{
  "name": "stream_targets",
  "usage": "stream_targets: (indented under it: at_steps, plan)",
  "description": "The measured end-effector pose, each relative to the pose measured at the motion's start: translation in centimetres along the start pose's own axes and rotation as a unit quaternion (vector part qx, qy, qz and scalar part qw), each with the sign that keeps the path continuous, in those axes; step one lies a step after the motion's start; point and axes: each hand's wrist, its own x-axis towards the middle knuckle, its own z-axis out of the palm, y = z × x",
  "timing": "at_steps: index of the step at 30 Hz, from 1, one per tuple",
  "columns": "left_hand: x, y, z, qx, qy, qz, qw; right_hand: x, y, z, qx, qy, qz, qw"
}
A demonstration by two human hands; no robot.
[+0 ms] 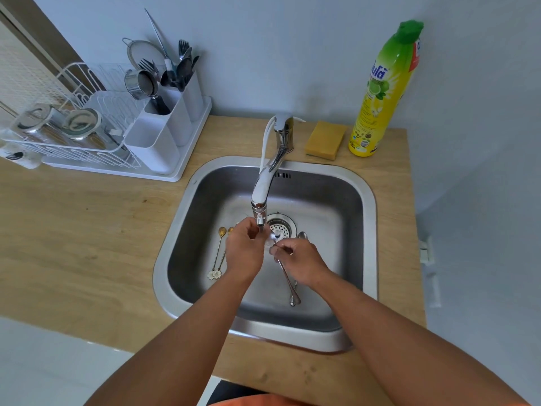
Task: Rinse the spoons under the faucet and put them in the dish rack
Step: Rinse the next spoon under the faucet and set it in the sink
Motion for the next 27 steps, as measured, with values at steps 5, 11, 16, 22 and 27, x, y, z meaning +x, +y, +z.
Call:
stream_targets:
  at_steps: [5, 11, 16, 22, 27]
  plan:
    - [0.3, 0.4, -0.1, 0.021, 0.004, 0.024, 0.999, 0.2, -0.3, -0.2, -0.018, 0.003, -0.014, 1.000]
    - [0.5, -0.2, 0.6, -0.108, 0.015, -0.152, 0.982, -0.2, 0.1, -0.3, -0.050, 0.014, 0.002, 0.999]
    - [0.5, -1.7, 0.5, -0.112, 0.014, -0.286, 0.952, -0.4, 0.2, -0.3, -0.063, 0.033, 0.013, 0.997]
    - [-0.3, -2.3, 0.6, 0.045, 0.010, -0.132, 0.990, -0.4, -0.4, -0.4, -0.069, 0.050, 0.036, 0.996]
    - [-0.1, -2.2, 0.7, -0.051, -0.059, -0.144, 0.986, -0.5, -1.6, -0.4, -0.060, 0.035, 0.036, 0.997]
